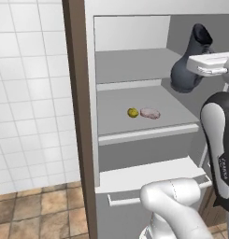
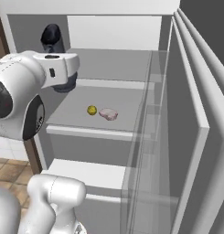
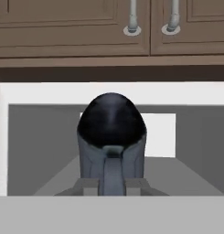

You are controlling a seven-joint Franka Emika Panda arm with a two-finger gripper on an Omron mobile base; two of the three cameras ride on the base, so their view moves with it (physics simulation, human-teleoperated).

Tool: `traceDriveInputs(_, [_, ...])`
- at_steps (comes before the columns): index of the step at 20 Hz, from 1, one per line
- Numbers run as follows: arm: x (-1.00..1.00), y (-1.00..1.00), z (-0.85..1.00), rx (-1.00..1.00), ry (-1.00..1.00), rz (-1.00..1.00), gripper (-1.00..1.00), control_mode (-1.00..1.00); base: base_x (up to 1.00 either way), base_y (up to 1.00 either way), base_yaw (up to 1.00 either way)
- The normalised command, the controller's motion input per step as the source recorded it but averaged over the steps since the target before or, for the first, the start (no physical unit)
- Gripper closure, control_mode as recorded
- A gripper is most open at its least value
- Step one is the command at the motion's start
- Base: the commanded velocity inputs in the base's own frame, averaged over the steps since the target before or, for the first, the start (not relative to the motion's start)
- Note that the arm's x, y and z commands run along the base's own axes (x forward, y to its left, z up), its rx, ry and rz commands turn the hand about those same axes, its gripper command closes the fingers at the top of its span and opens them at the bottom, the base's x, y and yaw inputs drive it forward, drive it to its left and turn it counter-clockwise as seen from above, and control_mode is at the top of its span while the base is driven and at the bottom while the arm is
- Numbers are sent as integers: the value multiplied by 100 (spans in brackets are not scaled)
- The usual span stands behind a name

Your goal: Move the pork chop and lemon from the top shelf to the second highest shelf to make space. Then, place the pitcher from the counter on the cleared top shelf.

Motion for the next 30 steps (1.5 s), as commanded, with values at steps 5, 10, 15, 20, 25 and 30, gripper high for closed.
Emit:
traceDriveInputs(5, [38,0,0,0,0,0,100,-100,0,0,0])
traceDriveInputs(10, [46,0,0,0,0,0,100,-100,0,0,0])
traceDriveInputs(15, [59,0,-3,0,0,0,100,-100,0,0,0])
traceDriveInputs(20, [66,0,-14,0,0,0,100,-100,0,0,0])
traceDriveInputs(25, [70,0,-30,-2,2,0,100,-100,0,0,0])
traceDriveInputs(30, [71,0,-30,-2,2,0,100,-100,0,0,0])
